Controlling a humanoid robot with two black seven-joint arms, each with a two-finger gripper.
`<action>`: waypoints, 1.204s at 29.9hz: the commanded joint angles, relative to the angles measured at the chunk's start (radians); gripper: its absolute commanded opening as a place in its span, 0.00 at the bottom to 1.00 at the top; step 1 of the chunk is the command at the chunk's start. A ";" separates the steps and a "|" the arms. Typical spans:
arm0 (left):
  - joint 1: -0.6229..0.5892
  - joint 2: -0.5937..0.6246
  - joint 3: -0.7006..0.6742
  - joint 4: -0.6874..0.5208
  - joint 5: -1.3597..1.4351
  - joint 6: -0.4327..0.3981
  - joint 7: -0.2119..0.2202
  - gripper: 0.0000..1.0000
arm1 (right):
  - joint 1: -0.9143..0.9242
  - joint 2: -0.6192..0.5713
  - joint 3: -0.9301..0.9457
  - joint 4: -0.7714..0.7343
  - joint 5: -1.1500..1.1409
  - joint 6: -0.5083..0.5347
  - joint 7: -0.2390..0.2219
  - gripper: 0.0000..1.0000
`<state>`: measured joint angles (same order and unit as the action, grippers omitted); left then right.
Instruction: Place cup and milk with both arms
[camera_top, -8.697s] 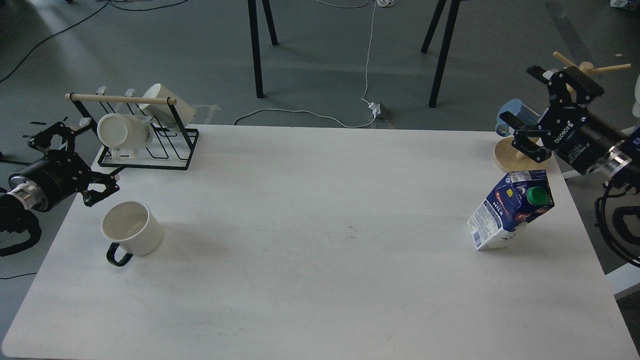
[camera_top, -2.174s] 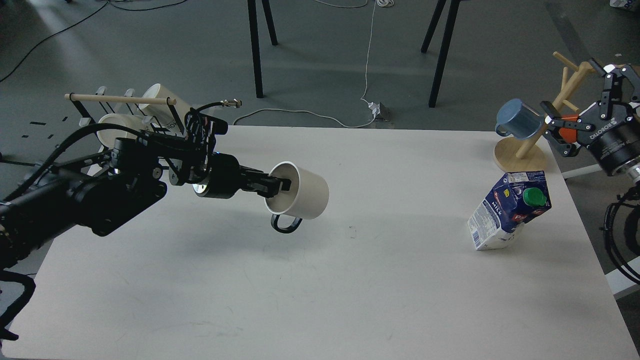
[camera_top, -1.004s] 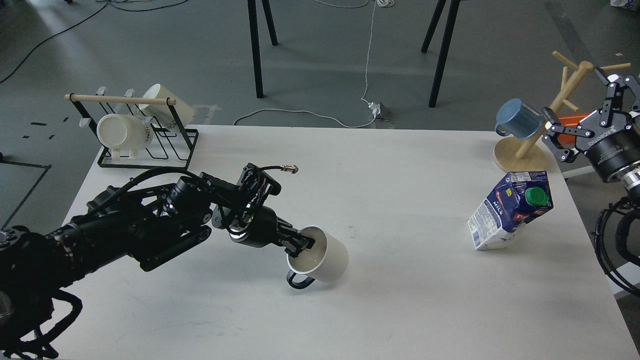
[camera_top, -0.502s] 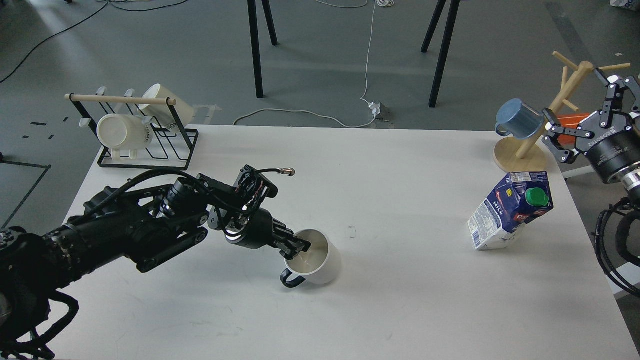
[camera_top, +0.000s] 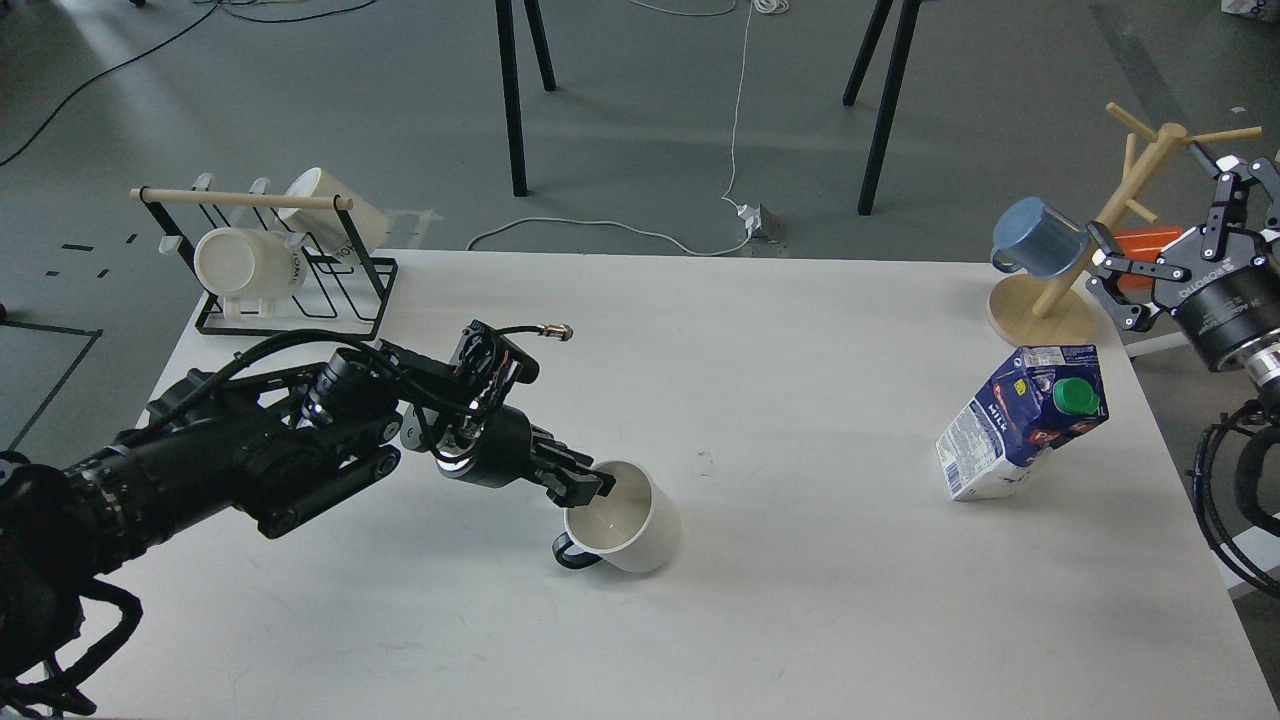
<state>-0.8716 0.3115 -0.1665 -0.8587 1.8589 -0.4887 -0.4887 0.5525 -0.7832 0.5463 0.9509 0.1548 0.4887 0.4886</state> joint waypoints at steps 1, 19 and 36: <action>0.000 0.023 -0.016 0.000 -0.095 0.000 0.000 0.97 | 0.004 -0.001 0.000 -0.004 -0.008 0.000 0.000 0.99; 0.058 0.138 -0.324 0.001 -0.488 0.000 0.000 0.99 | 0.015 0.012 0.124 0.012 -0.003 0.000 0.000 0.99; 0.313 0.333 -0.556 0.000 -1.098 0.000 0.000 0.99 | -0.054 -0.393 0.005 0.540 0.787 0.000 0.000 0.99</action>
<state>-0.5976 0.6409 -0.6758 -0.8593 0.7642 -0.4886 -0.4886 0.5143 -1.1023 0.5956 1.4202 0.8509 0.4886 0.4887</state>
